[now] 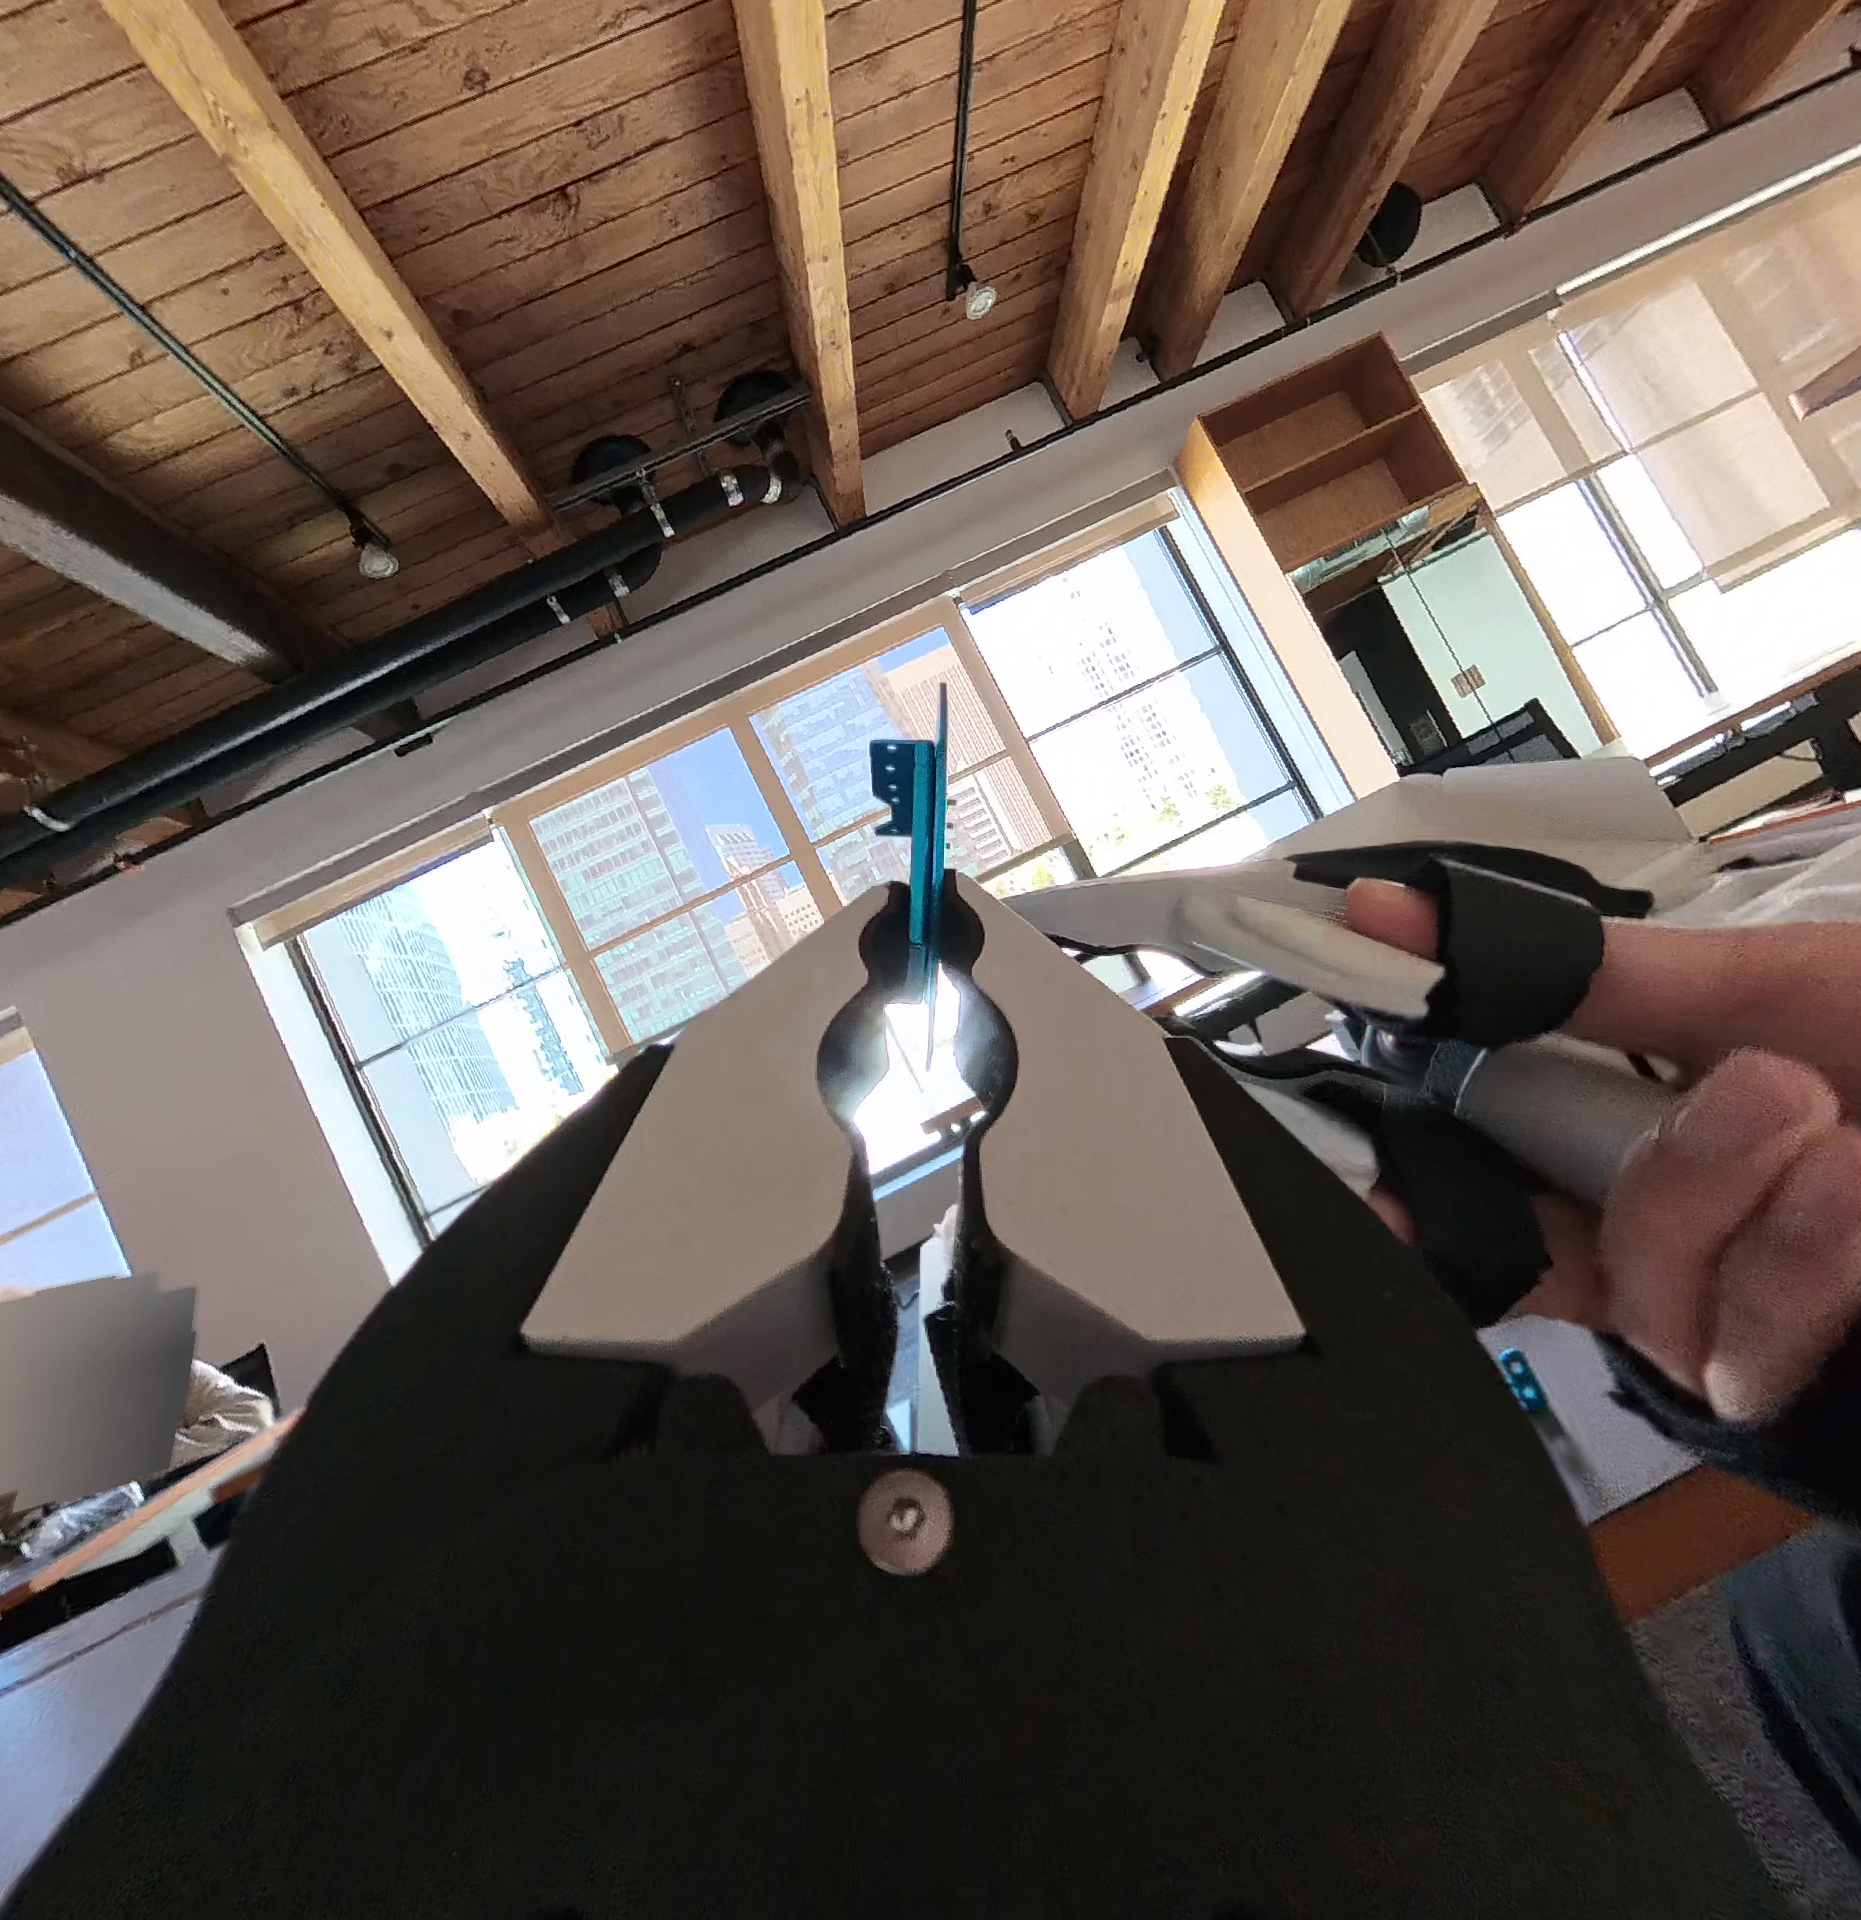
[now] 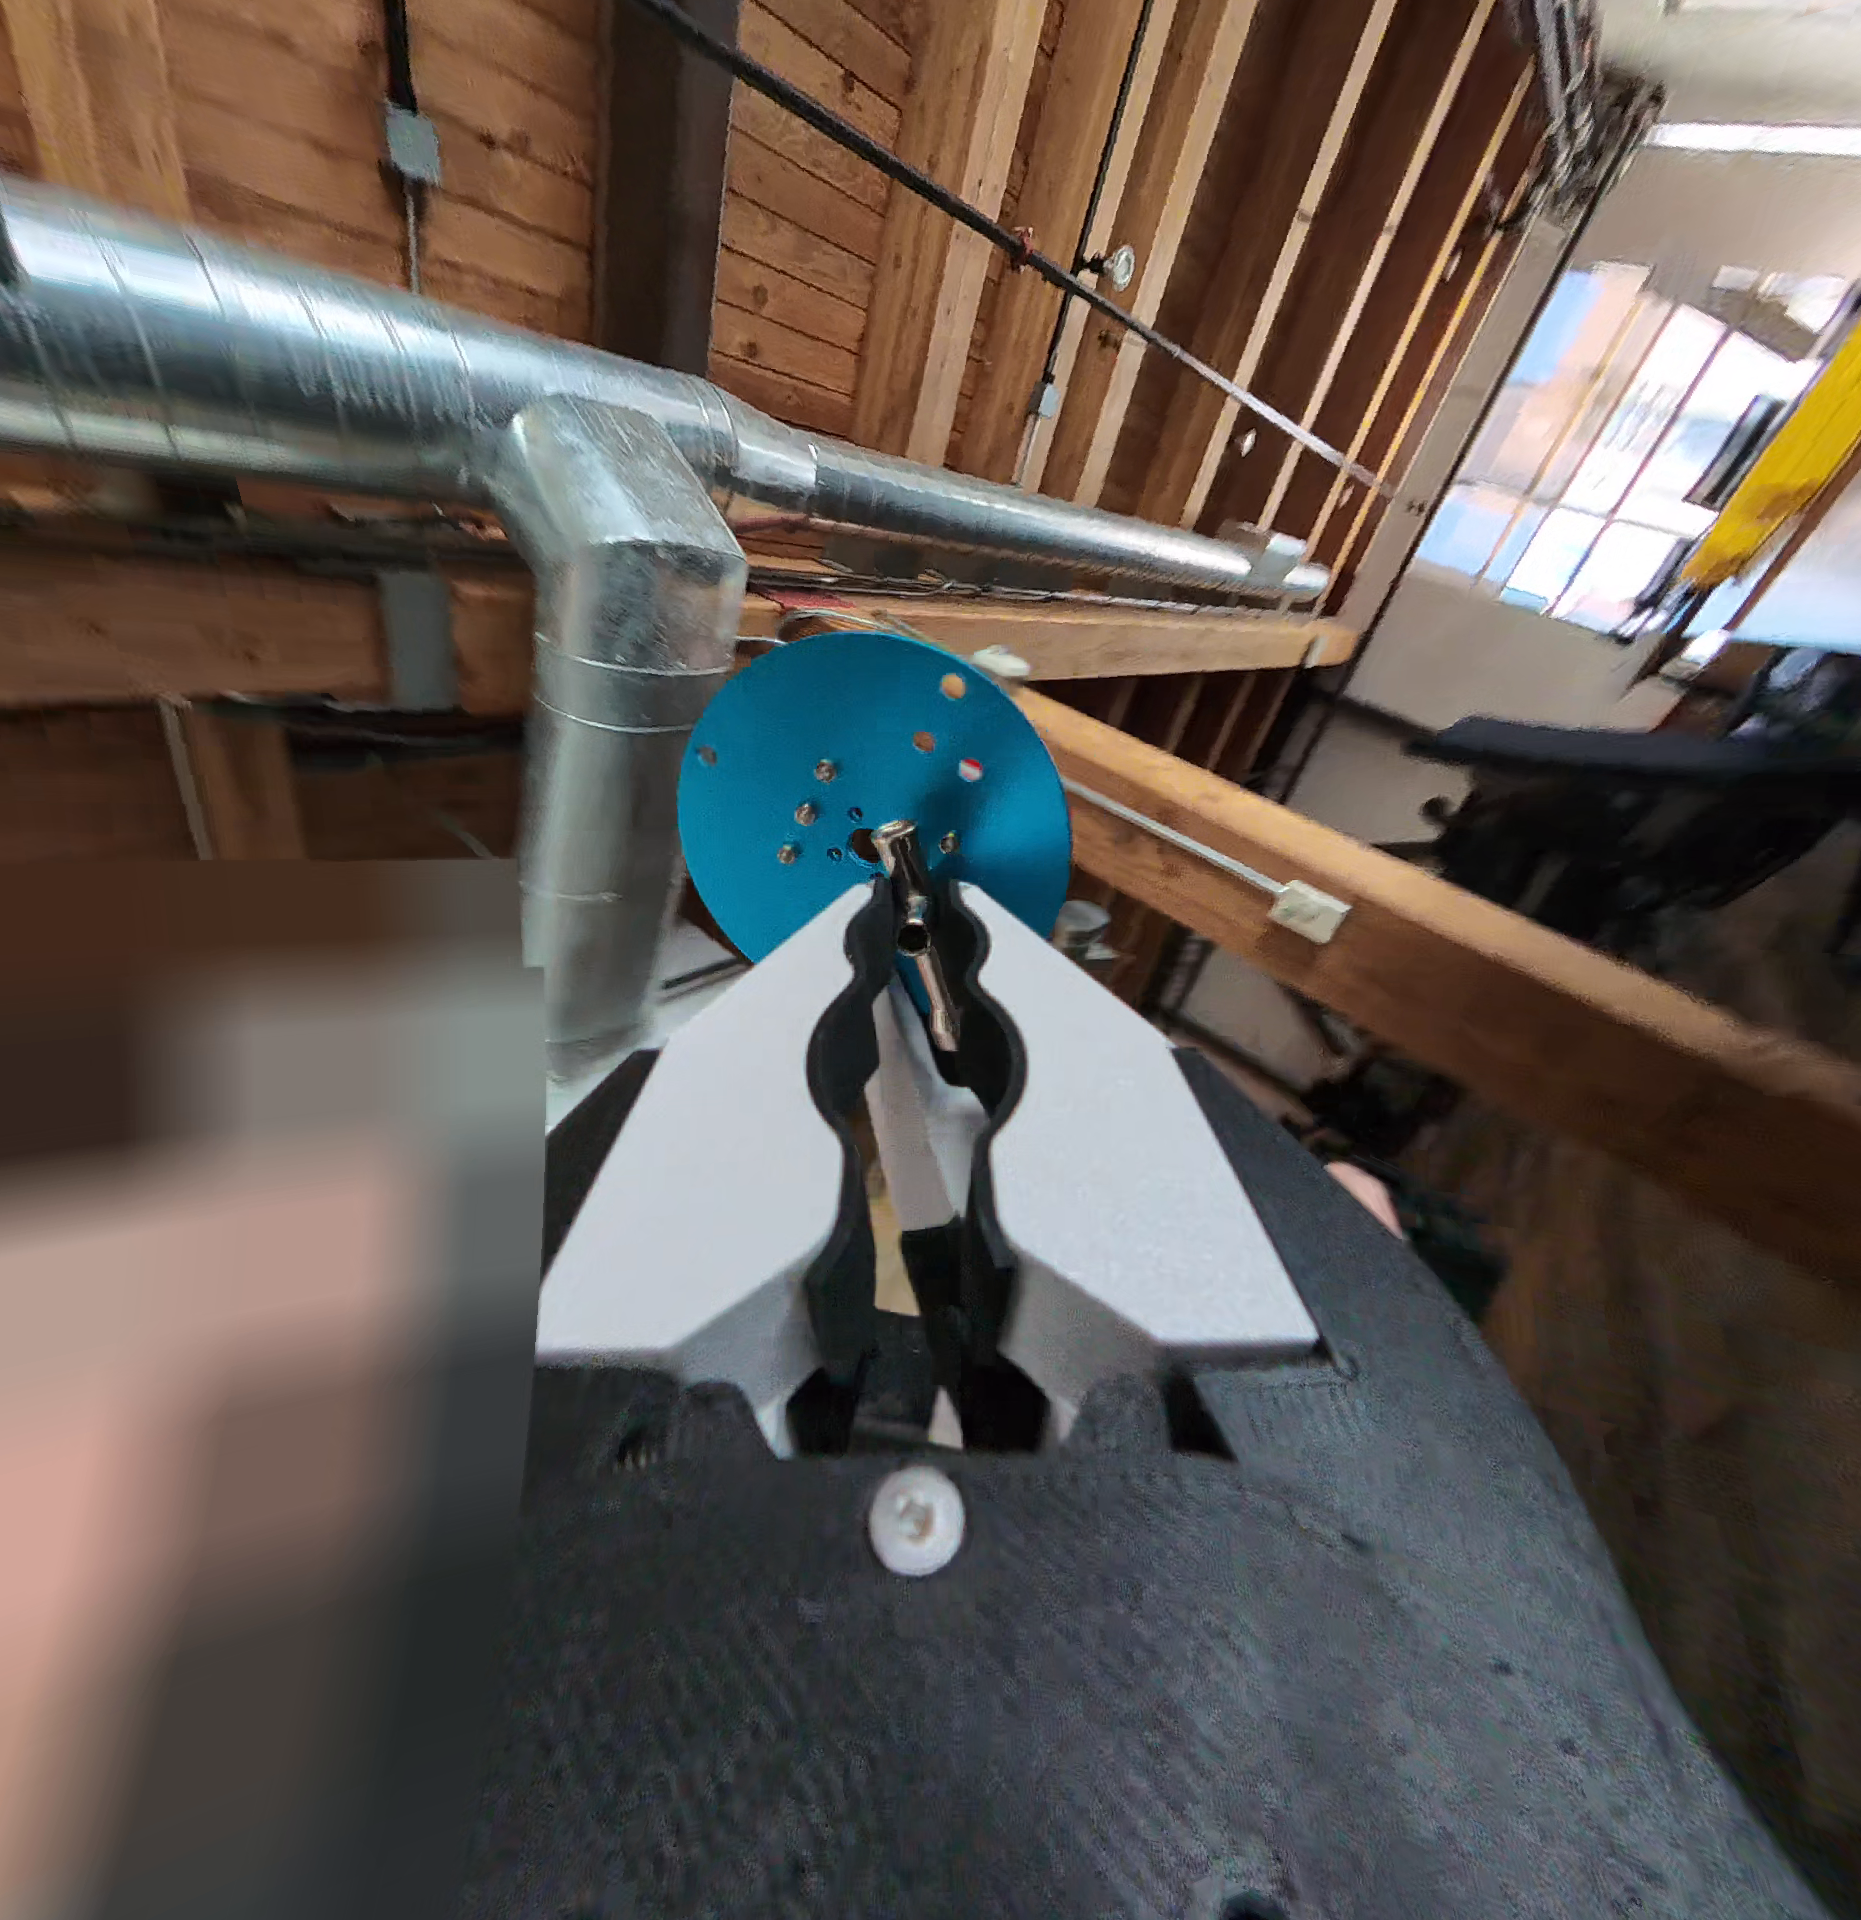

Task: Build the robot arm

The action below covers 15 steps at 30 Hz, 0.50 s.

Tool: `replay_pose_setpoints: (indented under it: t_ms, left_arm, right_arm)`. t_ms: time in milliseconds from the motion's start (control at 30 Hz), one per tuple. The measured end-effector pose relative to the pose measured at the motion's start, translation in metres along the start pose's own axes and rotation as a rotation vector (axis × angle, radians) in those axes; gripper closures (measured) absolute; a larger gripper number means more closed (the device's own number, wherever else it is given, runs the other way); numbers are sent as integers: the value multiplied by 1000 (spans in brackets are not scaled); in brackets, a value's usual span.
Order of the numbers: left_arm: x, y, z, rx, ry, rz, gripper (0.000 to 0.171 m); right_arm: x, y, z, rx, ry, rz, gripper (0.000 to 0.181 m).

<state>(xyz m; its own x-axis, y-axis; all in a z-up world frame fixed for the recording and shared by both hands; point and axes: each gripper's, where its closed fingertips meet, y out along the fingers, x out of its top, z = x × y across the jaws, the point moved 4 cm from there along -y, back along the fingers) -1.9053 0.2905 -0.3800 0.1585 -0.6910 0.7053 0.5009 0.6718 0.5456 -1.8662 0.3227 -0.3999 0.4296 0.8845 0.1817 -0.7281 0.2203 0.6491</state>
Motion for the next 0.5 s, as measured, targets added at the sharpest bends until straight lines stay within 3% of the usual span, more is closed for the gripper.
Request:
replay_pose_setpoints:
  t_ms: [167,333,400,500]
  left_arm:
    - [-1,-4,-2,-17,141,0,168]
    - [0,-8,2,-17,122,-6,168]
    - [2,-9,6,-13,74,-10,168]
    - [3,-8,11,-25,-71,4,168]
  right_arm:
    - [-6,-1,-7,77,393,-19,173]
    - [-8,-7,-15,65,465,-76,175]
    - [-11,-7,-14,54,395,-44,175]
    - [-5,-7,2,70,37,-8,175]
